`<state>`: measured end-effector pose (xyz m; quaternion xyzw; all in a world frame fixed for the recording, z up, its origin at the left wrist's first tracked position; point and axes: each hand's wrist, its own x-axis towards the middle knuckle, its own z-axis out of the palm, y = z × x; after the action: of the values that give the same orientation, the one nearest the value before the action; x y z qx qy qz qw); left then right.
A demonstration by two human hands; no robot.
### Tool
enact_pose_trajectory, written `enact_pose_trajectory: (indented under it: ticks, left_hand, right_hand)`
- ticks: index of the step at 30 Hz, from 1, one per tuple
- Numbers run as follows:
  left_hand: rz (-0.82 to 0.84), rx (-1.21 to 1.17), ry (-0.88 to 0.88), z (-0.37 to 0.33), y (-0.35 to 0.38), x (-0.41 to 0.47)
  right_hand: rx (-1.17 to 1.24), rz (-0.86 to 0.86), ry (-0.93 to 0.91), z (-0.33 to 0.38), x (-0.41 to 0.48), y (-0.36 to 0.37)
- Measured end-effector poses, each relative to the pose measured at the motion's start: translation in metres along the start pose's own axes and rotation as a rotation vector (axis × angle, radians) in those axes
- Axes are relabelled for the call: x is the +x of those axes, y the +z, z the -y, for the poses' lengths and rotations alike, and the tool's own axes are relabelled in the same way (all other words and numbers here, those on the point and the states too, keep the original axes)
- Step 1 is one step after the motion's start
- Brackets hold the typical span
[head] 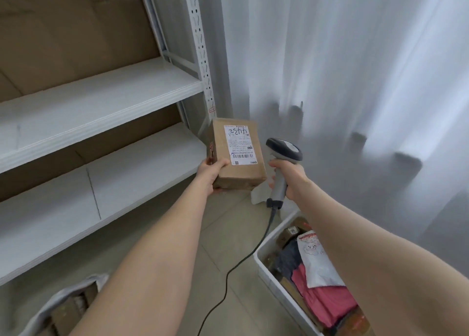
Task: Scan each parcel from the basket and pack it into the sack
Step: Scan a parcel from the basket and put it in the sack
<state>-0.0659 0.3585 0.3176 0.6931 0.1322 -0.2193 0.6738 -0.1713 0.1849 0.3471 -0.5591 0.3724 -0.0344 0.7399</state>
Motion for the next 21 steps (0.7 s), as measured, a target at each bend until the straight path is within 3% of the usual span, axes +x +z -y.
enact_pose_trajectory:
  ticks: [12, 21]
  left_hand:
    - [-0.453, -0.140, -0.019, 0.048, -0.193, -0.082]
    - [-0.706, -0.221, -0.054, 0.100, -0.357, -0.151]
  right_hand:
    - [-0.181, 0.429, 0.120, -0.089, -0.049, 0.169]
    - [-0.268, 0.632, 0.180, -0.179, -0.125, 0.292]
